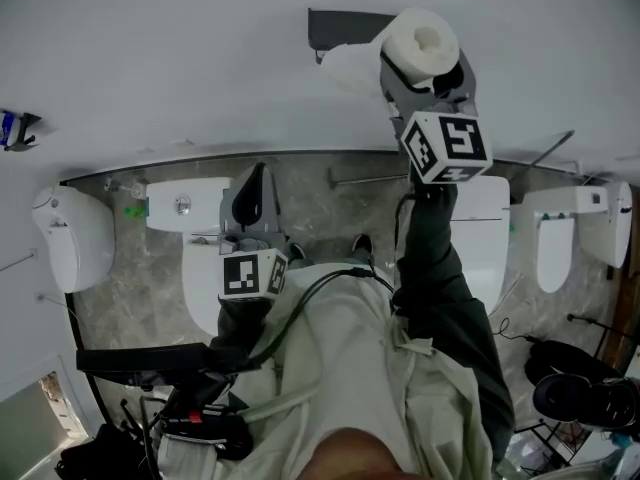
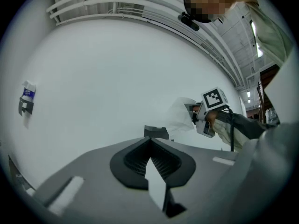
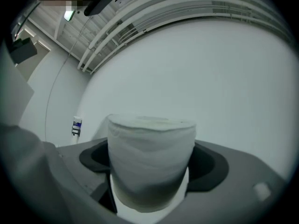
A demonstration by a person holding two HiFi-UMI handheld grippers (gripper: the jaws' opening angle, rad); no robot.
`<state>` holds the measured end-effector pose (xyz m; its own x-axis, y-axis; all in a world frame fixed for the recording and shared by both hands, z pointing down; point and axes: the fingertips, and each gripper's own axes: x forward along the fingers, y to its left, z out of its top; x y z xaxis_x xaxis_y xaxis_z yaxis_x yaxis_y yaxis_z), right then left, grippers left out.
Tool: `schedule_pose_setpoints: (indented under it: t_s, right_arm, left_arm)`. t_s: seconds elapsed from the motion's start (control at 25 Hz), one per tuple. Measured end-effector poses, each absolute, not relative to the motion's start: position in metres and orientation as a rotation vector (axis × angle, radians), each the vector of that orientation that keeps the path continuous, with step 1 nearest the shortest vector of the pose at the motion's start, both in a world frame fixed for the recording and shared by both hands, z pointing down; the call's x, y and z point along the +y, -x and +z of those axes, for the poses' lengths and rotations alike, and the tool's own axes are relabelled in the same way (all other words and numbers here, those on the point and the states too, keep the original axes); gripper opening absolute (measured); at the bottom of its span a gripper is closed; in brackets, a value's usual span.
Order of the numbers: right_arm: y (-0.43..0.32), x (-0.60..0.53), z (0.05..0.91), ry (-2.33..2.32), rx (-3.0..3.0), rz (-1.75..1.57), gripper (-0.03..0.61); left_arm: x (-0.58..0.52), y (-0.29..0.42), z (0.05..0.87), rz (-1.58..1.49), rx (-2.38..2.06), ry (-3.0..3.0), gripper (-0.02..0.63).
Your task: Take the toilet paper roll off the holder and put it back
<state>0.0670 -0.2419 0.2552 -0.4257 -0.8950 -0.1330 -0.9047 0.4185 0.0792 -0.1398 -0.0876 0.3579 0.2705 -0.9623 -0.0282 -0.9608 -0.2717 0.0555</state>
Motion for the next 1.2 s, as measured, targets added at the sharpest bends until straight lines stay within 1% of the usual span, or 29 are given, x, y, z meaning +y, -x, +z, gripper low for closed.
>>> schedule_pose_setpoints:
  t_s: [0.32, 0.52, 0.88, 1.2]
  right_arm:
    - [-0.084, -0.151, 0.288, 1.682, 2.620, 0.218, 0.465]
    - [-0.089, -0.118, 0.310, 1.690, 2.633, 0.195, 0.465]
    - [-0.080, -0.091, 0.328, 1.630, 2.662, 0.167, 0.465]
    - [-0.077, -0.093, 0.335, 1.576, 2.710, 0.173, 0.465]
  left_arm:
    - [-0.091, 0.099, 0.361, -0.100, -1.760, -2.553, 0.006]
    - [-0.094, 0.090, 0.360, -0.112, -1.733, -2.567, 0.008]
    - [-0.100, 0.091, 0.362, -0.098, -1.761, -2.557, 0.006]
    - [-0.101, 0.072, 0.363, -0.038, -1.757, -2.589, 0.006]
